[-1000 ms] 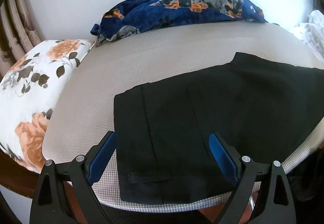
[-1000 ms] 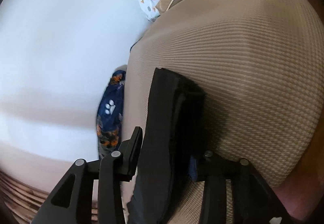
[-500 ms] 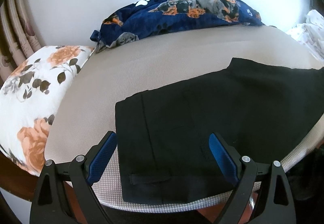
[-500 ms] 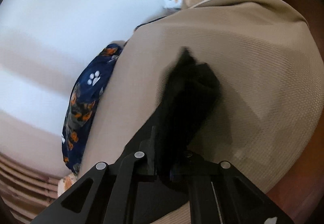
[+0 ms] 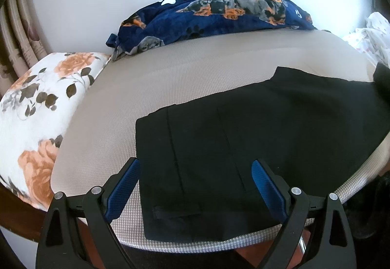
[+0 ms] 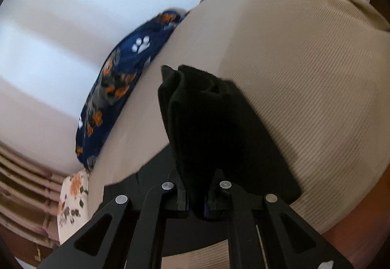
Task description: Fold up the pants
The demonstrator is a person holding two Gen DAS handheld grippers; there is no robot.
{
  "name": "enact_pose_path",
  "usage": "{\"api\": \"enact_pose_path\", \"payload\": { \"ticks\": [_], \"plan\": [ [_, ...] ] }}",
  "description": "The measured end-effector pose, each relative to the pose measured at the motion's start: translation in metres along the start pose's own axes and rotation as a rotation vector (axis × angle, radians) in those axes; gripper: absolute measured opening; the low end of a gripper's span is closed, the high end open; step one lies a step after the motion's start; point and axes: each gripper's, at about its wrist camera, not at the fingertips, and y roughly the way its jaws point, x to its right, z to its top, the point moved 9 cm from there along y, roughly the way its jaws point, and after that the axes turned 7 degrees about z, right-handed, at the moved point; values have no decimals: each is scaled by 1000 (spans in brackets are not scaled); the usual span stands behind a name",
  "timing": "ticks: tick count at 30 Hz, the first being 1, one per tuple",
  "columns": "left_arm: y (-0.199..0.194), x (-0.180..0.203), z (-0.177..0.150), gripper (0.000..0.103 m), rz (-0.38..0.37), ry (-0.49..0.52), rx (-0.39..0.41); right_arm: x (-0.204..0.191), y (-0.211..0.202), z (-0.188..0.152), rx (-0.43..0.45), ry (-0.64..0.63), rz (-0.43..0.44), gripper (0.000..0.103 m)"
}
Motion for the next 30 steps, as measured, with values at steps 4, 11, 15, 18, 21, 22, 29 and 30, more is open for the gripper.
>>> {"api": "enact_pose_path", "payload": {
  "ticks": [4,11,15,18,21,22,29,30],
  "plan": [
    [1,2,-3,92,-3,8,-5,-11,19,-23,-46,-5,22,9],
    [2,5,-4,92,-9,13,-12,-24,37,-46,-93,-43,14,9],
    [3,6,-5,92,-12,14,-23,-31,38,-54,-104,-61,18,9],
    [4,7,-6,92,-15,15,-28,-40,43,-61,-116,-83,22,9],
    [4,7,-6,92,-16,14,-28,-50,49,-69,-134,-97,38,9],
    [4,7,-6,92,-17,14,-29,-54,51,-72,-142,-104,42,9],
    [4,8,-6,92,-15,15,-30,-74,64,-93,-196,-154,57,9],
    [4,8,-7,92,-16,15,-31,-76,66,-95,-201,-157,59,9]
  ]
}}
